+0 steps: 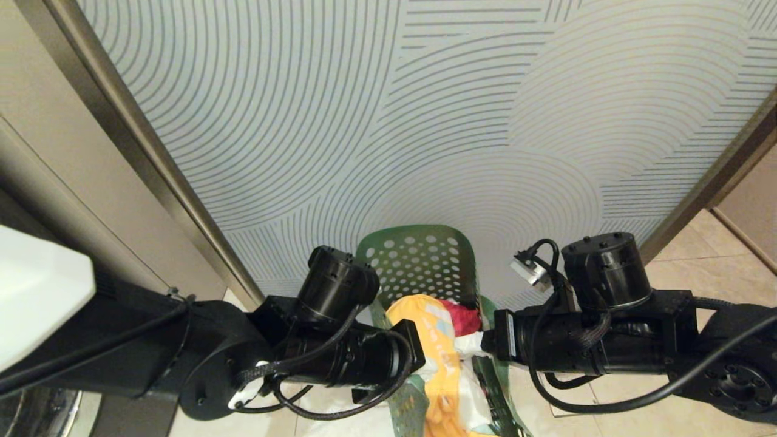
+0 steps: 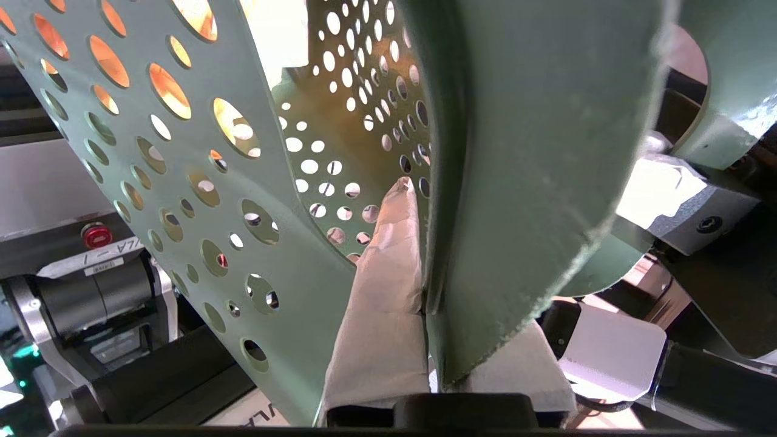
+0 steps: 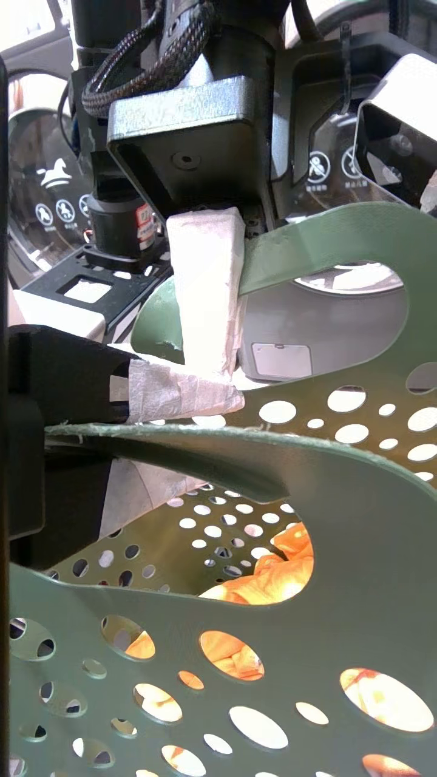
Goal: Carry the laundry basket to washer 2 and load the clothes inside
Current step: Pick up the clothes basket and put it beside the washing machine
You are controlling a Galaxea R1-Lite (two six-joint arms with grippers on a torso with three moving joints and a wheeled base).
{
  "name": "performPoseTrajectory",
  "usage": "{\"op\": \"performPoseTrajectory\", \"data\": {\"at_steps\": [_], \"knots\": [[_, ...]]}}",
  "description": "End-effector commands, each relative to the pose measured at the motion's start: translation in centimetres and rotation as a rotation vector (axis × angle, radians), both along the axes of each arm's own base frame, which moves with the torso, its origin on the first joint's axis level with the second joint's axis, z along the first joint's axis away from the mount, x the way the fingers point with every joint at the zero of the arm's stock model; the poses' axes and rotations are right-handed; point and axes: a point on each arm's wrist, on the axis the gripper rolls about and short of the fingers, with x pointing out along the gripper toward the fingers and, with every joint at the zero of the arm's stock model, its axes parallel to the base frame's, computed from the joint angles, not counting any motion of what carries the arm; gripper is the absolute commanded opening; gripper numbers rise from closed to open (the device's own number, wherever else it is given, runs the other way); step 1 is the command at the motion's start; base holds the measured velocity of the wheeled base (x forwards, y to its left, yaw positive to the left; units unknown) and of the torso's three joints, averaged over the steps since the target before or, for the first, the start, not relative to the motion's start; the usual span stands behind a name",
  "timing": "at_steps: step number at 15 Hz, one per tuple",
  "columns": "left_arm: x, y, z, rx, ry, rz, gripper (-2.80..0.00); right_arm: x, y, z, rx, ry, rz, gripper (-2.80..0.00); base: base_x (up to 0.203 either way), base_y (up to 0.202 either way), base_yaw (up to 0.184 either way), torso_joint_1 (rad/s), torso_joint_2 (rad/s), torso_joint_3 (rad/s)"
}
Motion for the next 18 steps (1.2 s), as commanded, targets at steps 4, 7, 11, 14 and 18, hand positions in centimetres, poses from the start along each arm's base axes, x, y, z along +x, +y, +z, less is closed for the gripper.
{"op": "performPoseTrajectory", "data": {"at_steps": [4, 7, 11, 14, 18], "knots": [[-0.09, -0.18, -0.15, -0.003, 0.011, -0.009, -2.8, 0.11, 0.09, -0.14, 0.004, 0.004, 0.001, -2.8, 0.0, 0.0, 0.0, 0.0, 0.0, 0.204], [-0.08, -0.27, -0.35, 0.001, 0.015, -0.011, -2.8, 0.09, 0.08, -0.09, 0.005, 0.003, 0.003, -2.8, 0.0, 0.0, 0.0, 0.002, 0.0, 0.203], [-0.13, -0.28, -0.38, 0.002, 0.016, -0.013, -2.8, 0.01, 0.03, -0.33, -0.009, -0.006, 0.013, -2.8, 0.0, 0.0, 0.0, 0.001, 0.0, 0.199], [-0.16, -0.29, -0.38, -0.004, 0.023, -0.022, -2.8, -0.03, 0.0, -0.32, -0.009, -0.006, 0.013, -2.8, 0.0, 0.0, 0.0, 0.006, 0.0, 0.203], [-0.13, -0.25, -0.32, -0.005, 0.022, -0.021, -2.8, -0.16, -0.06, -0.38, -0.009, -0.002, 0.014, -2.8, 0.0, 0.0, 0.0, 0.003, 0.0, 0.203]]}}
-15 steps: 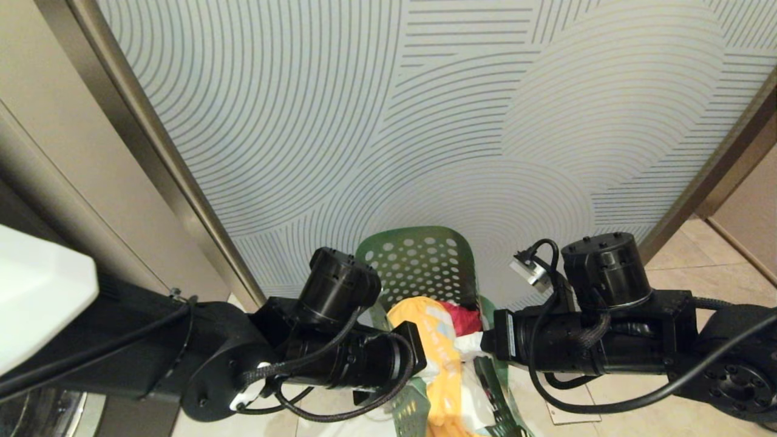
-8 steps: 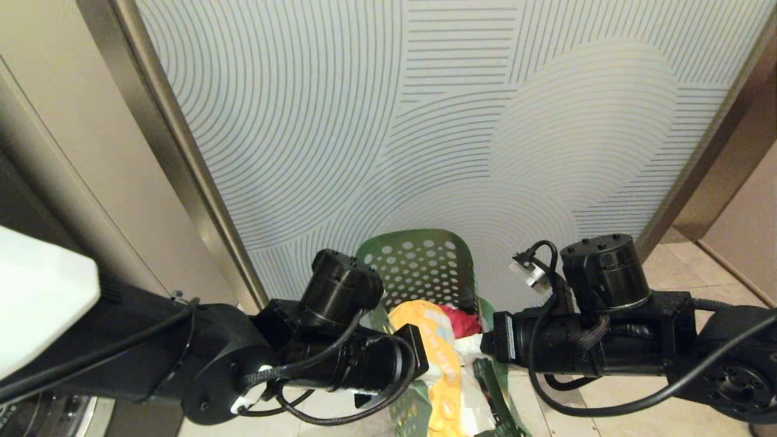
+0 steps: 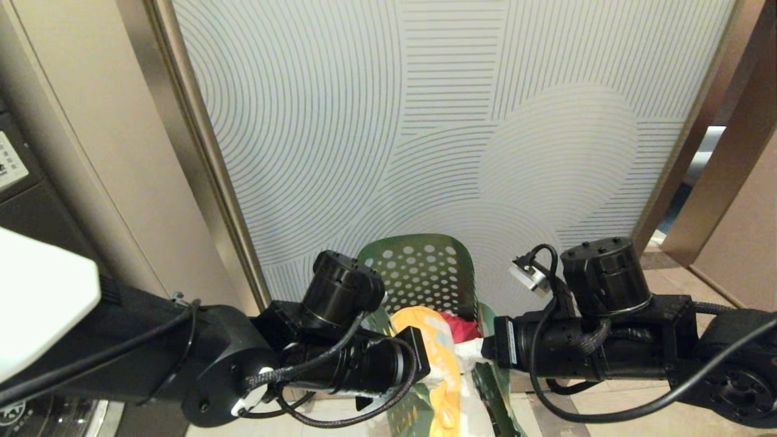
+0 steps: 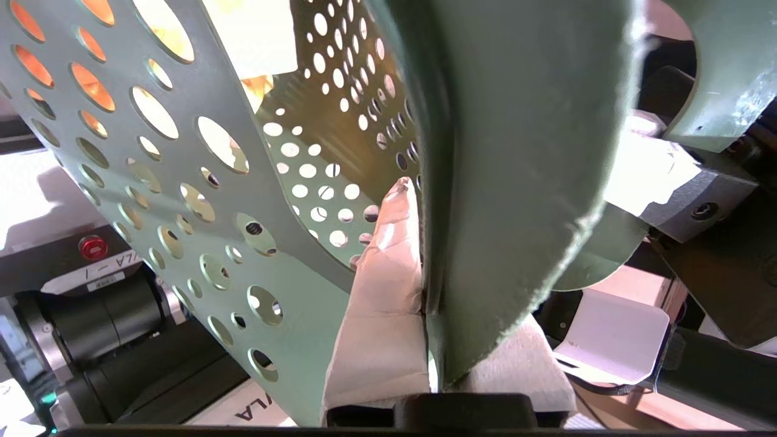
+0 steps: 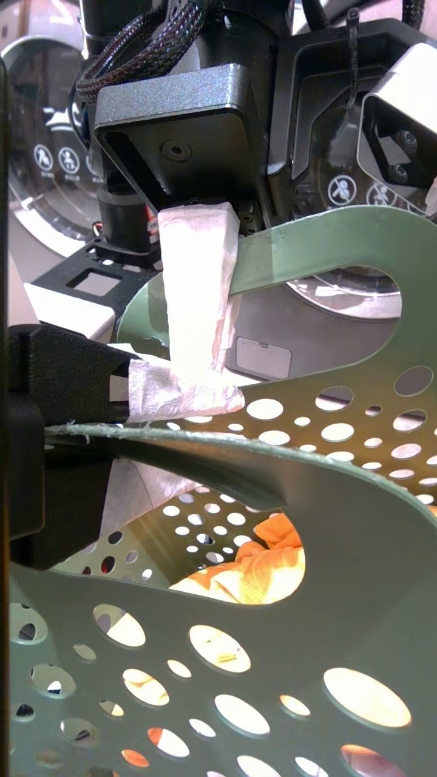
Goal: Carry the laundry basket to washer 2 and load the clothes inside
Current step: Pick up the clothes basket and put it beside the washing machine
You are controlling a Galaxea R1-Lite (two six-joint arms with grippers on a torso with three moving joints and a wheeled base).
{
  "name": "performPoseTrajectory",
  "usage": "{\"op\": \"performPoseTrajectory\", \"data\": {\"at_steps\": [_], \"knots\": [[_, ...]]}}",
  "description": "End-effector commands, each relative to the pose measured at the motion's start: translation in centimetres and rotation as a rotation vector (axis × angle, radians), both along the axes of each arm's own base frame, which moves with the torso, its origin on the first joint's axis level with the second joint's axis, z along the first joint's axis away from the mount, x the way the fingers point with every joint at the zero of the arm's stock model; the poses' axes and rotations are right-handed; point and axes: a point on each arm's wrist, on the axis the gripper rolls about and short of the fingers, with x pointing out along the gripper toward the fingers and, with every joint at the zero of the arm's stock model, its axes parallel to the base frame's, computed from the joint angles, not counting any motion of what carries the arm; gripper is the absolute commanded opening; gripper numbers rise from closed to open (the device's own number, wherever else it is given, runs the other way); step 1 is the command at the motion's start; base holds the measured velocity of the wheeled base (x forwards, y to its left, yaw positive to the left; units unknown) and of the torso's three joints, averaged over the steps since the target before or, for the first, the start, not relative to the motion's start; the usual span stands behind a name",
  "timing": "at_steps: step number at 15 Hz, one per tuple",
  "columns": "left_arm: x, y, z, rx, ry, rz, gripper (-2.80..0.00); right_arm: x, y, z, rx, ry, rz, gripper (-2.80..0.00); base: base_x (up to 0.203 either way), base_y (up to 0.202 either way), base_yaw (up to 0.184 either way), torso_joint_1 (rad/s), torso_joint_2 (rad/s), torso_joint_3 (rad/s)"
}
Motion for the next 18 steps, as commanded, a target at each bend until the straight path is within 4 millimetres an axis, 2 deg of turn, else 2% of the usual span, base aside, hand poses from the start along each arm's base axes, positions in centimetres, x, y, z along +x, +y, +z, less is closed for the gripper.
{"op": "performPoseTrajectory", "data": {"at_steps": [1, 6, 15, 18], "knots": [[0.02, -0.01, 0.0, -0.003, 0.004, 0.002, -2.8, -0.07, 0.0, 0.04, 0.004, 0.001, 0.002, -2.8, 0.0, 0.0, 0.0, 0.005, 0.0, 0.198], [0.09, -0.01, -0.01, -0.004, 0.008, 0.007, -2.8, -0.16, -0.06, 0.02, 0.002, -0.001, 0.002, -2.8, 0.0, 0.0, 0.0, 0.002, 0.0, 0.176], [0.11, -0.04, -0.05, -0.005, 0.011, 0.009, -2.8, -0.17, -0.12, -0.43, -0.005, 0.014, -0.001, -2.8, 0.0, 0.0, 0.0, 0.0, 0.0, 0.009], [0.12, -0.05, -0.1, -0.004, 0.013, 0.009, -2.8, -0.11, -0.09, -0.49, -0.006, 0.017, -0.002, -2.8, -0.003, -0.008, 0.133, 0.003, 0.0, 0.001]]}}
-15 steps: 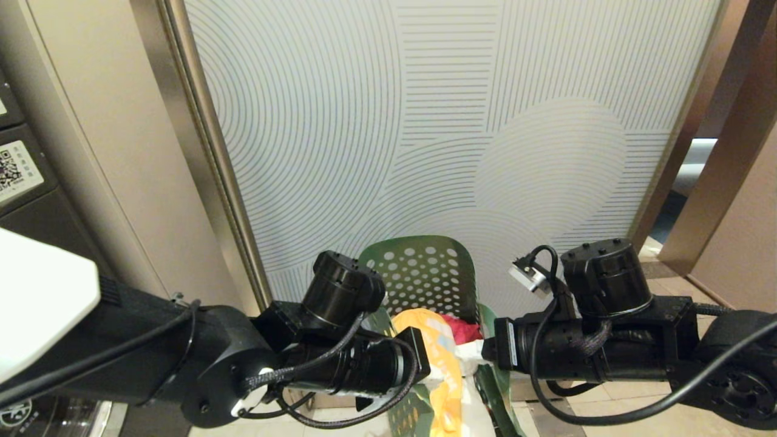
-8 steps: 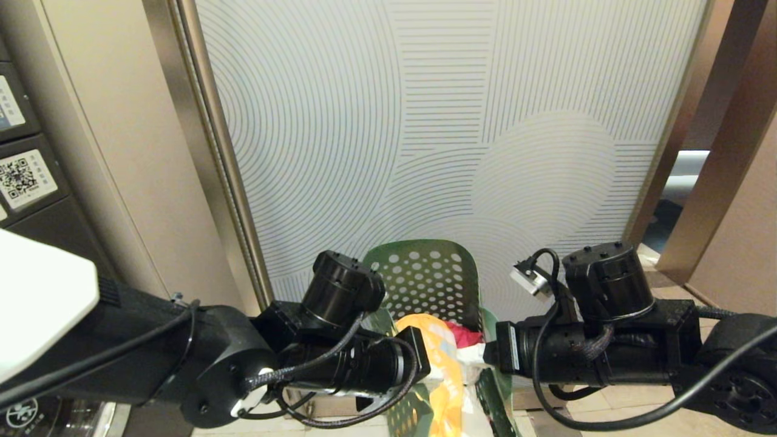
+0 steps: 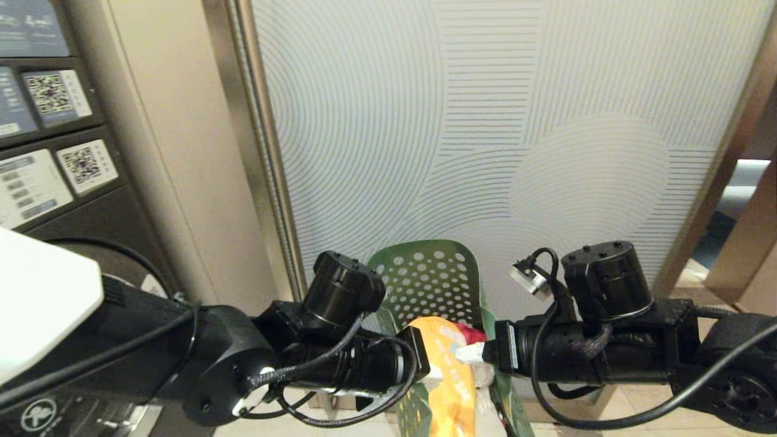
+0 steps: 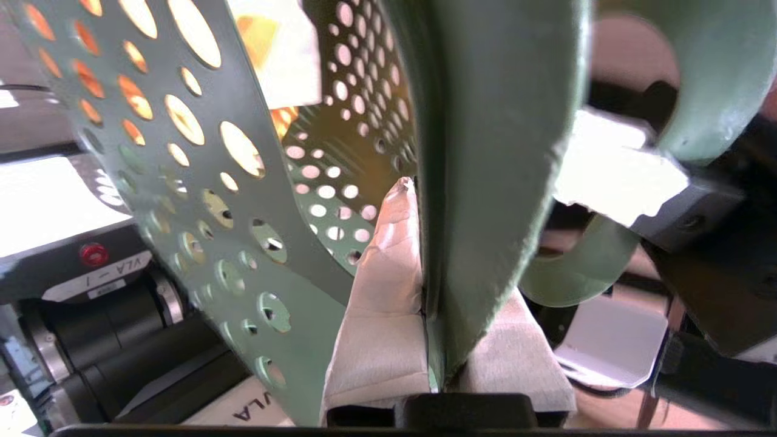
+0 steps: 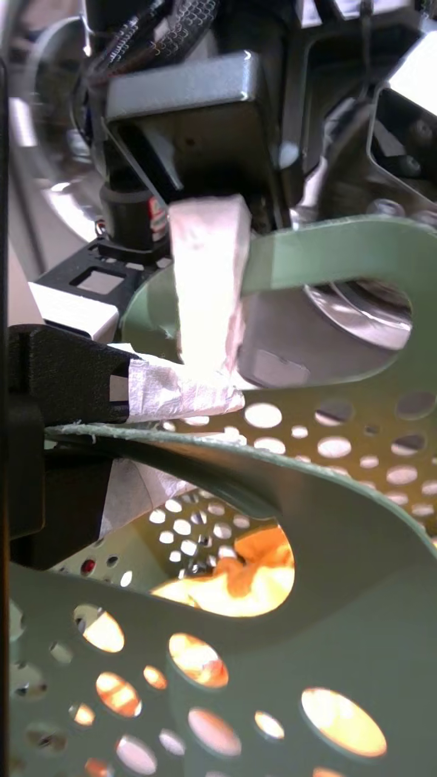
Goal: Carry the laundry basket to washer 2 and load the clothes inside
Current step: Pick up the clothes basket and put it beside the washing machine
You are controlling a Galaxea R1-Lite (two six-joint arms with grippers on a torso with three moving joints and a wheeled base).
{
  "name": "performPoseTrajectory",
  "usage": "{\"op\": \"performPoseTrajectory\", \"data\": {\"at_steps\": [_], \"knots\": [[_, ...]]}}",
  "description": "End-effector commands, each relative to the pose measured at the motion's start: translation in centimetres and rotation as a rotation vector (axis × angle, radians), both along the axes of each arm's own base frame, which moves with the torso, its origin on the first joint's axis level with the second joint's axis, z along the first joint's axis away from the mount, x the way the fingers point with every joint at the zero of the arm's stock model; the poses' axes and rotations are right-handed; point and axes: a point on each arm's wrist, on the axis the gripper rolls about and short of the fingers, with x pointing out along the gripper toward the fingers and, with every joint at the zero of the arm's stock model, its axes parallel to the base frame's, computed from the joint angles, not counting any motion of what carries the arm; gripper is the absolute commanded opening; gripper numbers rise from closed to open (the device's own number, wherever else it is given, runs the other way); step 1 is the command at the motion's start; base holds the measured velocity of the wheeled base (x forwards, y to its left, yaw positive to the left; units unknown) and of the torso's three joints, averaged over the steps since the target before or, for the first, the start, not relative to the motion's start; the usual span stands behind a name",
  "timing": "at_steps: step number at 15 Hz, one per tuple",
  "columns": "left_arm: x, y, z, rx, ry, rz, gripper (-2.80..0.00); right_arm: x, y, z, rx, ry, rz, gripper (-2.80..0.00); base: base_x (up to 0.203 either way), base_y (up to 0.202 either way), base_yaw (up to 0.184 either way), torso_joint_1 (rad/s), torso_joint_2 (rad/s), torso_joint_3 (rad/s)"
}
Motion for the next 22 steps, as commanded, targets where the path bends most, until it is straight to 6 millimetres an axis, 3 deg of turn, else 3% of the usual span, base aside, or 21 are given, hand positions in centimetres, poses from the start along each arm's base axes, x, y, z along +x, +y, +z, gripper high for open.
{"op": "performPoseTrajectory", "data": {"at_steps": [1, 22], "knots": [[0.02, -0.06, -0.07, -0.002, 0.005, 0.0, -2.8, 0.06, 0.04, -0.19, 0.0, 0.01, -0.001, -2.8, 0.0, -0.011, 0.174, 0.005, 0.0, 0.001], [-0.25, 0.17, 0.13, -0.005, 0.004, 0.0, -2.8, -0.1, -0.06, -0.24, 0.0, 0.016, -0.003, -2.8, 0.001, -0.007, 0.174, 0.002, 0.0, 0.003]]}}
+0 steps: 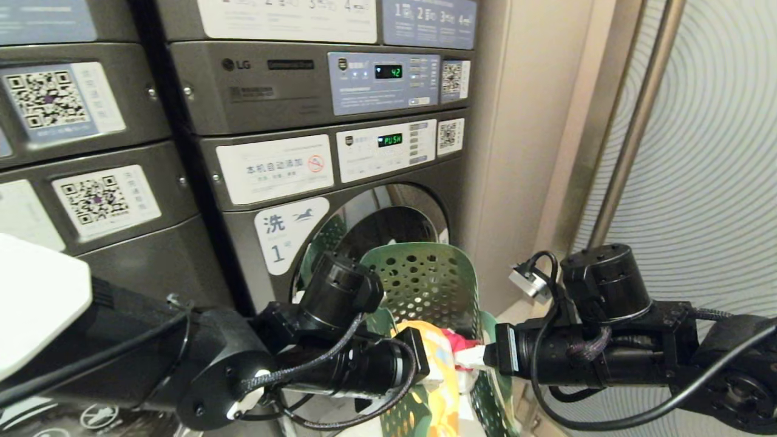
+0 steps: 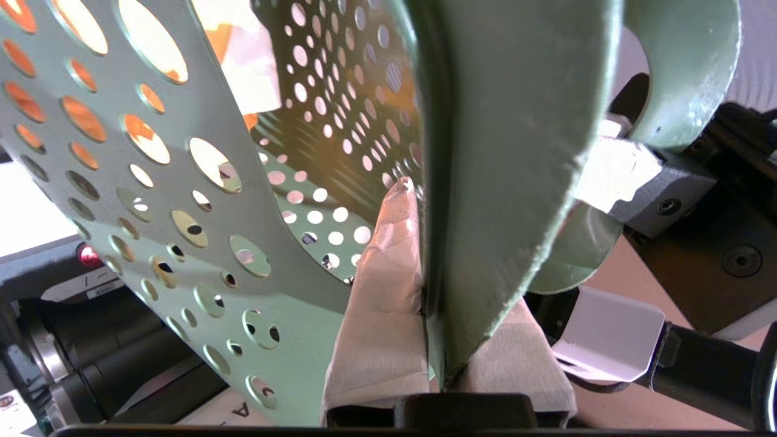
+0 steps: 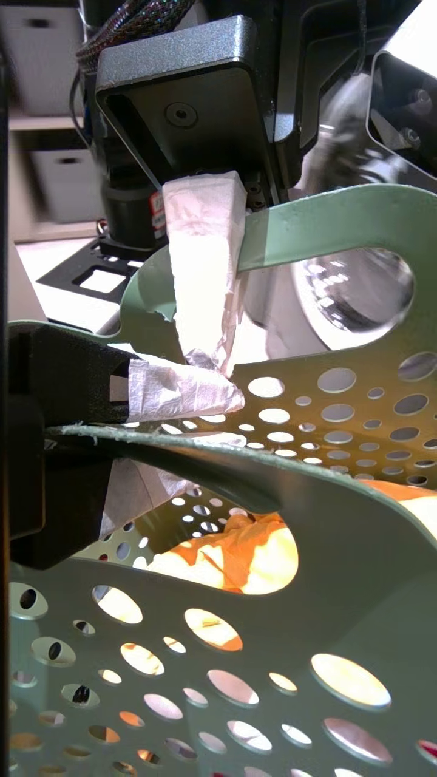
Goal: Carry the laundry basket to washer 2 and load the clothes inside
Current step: Pick up the clothes basket and put it beside the washing machine
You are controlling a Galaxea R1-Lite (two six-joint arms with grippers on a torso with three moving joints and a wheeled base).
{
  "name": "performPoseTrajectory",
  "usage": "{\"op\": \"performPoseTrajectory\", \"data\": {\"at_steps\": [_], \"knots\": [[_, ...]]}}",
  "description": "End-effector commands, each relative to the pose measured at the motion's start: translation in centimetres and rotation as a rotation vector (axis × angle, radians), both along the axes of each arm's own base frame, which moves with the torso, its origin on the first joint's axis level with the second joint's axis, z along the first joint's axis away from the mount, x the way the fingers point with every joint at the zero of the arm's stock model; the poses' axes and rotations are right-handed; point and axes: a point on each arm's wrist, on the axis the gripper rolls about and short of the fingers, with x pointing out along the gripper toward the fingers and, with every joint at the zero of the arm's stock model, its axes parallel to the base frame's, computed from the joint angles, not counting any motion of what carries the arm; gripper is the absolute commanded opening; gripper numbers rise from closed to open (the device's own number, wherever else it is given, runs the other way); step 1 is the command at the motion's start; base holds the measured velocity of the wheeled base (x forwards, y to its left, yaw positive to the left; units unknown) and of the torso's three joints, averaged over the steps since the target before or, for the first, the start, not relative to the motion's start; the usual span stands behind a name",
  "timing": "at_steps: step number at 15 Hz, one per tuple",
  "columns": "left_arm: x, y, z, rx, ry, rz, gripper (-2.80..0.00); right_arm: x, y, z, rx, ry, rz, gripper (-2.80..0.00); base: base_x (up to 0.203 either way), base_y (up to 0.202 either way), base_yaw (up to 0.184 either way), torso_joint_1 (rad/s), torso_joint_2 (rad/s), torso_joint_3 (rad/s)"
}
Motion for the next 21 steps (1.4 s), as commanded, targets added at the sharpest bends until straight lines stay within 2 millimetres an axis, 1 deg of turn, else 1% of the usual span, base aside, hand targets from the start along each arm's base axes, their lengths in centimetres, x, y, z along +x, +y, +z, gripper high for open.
{"op": "performPoseTrajectory", "data": {"at_steps": [1, 6, 16, 18, 21], "knots": [[-0.02, 0.02, 0.01, -0.002, 0.004, 0.001, -2.8, -0.02, 0.0, 0.06, 0.005, 0.0, 0.0, -2.8, 0.004, -0.008, 0.173, 0.005, 0.0, 0.002], [-0.04, -0.12, 0.04, -0.016, -0.009, -0.002, -2.8, -0.13, -0.07, -0.28, -0.002, 0.012, 0.001, -2.8, 0.001, -0.009, 0.173, 0.003, 0.0, 0.002], [-0.07, -0.16, -0.12, -0.017, -0.009, -0.003, -2.8, -0.21, -0.07, -0.23, -0.012, -0.009, 0.016, -2.8, 0.001, -0.008, 0.171, 0.001, 0.0, 0.003], [-0.08, -0.22, -0.21, -0.015, -0.008, -0.005, -2.8, -0.27, 0.0, -0.31, -0.018, -0.015, 0.024, -2.8, -0.001, -0.004, 0.096, 0.001, 0.0, 0.0], [-0.11, -0.2, -0.11, -0.018, -0.01, -0.005, -2.8, -0.34, 0.0, -0.39, -0.02, -0.012, 0.026, -2.8, 0.0, 0.0, 0.0, 0.0, 0.0, 0.0]]}}
